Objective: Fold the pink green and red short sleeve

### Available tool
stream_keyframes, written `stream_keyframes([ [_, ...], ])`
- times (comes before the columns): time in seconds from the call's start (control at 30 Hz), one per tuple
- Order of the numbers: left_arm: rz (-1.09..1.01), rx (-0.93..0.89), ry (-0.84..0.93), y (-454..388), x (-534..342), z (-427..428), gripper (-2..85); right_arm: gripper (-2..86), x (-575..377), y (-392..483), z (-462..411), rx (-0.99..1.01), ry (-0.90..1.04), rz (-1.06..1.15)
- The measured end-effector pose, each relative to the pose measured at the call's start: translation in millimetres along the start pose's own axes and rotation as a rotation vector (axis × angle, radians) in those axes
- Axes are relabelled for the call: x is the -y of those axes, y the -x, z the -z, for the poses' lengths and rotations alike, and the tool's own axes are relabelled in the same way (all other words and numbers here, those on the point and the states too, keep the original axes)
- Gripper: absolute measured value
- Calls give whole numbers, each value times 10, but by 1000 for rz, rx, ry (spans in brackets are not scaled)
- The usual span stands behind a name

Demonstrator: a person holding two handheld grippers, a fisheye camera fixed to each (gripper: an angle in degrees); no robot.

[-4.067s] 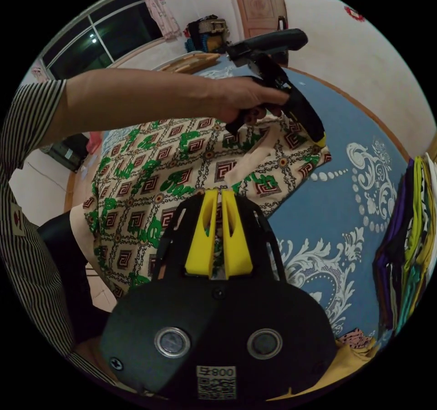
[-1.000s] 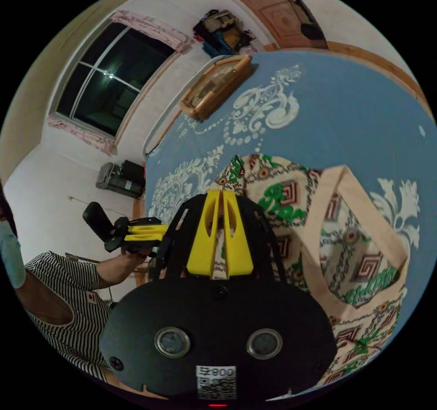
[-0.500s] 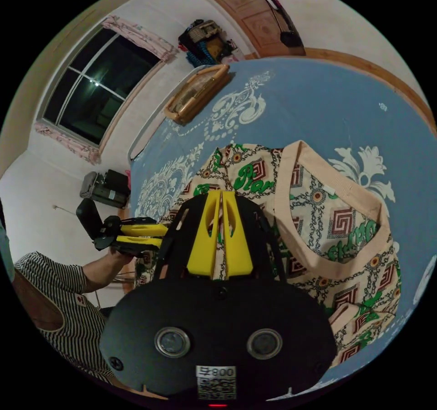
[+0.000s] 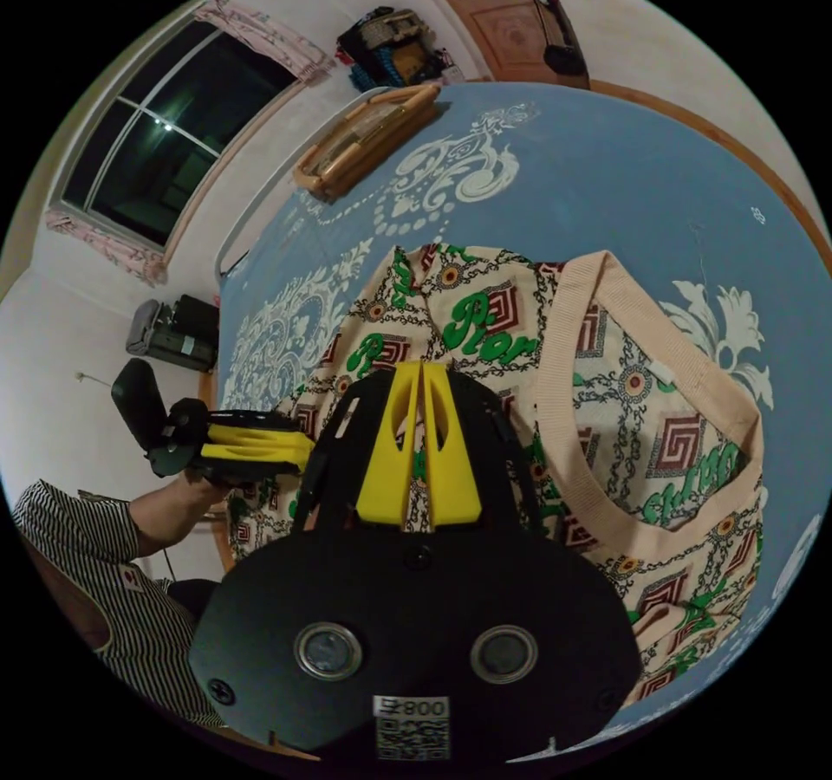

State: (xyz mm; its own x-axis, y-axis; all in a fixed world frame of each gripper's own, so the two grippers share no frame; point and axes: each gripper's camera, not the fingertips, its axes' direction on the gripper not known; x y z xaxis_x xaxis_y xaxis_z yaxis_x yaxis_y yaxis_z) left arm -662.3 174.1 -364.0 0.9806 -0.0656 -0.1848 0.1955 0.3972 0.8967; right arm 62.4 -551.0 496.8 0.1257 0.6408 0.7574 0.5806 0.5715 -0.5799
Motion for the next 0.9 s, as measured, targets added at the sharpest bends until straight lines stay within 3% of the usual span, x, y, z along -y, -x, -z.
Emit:
stream_keyframes([
  [0.23, 67, 25, -134, 14, -105, 125, 3, 1, -138, 89, 152, 29, -105, 46],
  [0.53, 140, 75, -79, 134, -224, -71, 1, 0, 3, 135, -281, -40, 43, 80],
  [0.77, 128, 100, -83, 138, -370, -73, 1, 0, -257, 76, -218, 3, 31, 64],
  [0.9, 87, 147, -154, 47, -512, 90, 1, 1, -638, 119, 51, -19, -69, 75],
])
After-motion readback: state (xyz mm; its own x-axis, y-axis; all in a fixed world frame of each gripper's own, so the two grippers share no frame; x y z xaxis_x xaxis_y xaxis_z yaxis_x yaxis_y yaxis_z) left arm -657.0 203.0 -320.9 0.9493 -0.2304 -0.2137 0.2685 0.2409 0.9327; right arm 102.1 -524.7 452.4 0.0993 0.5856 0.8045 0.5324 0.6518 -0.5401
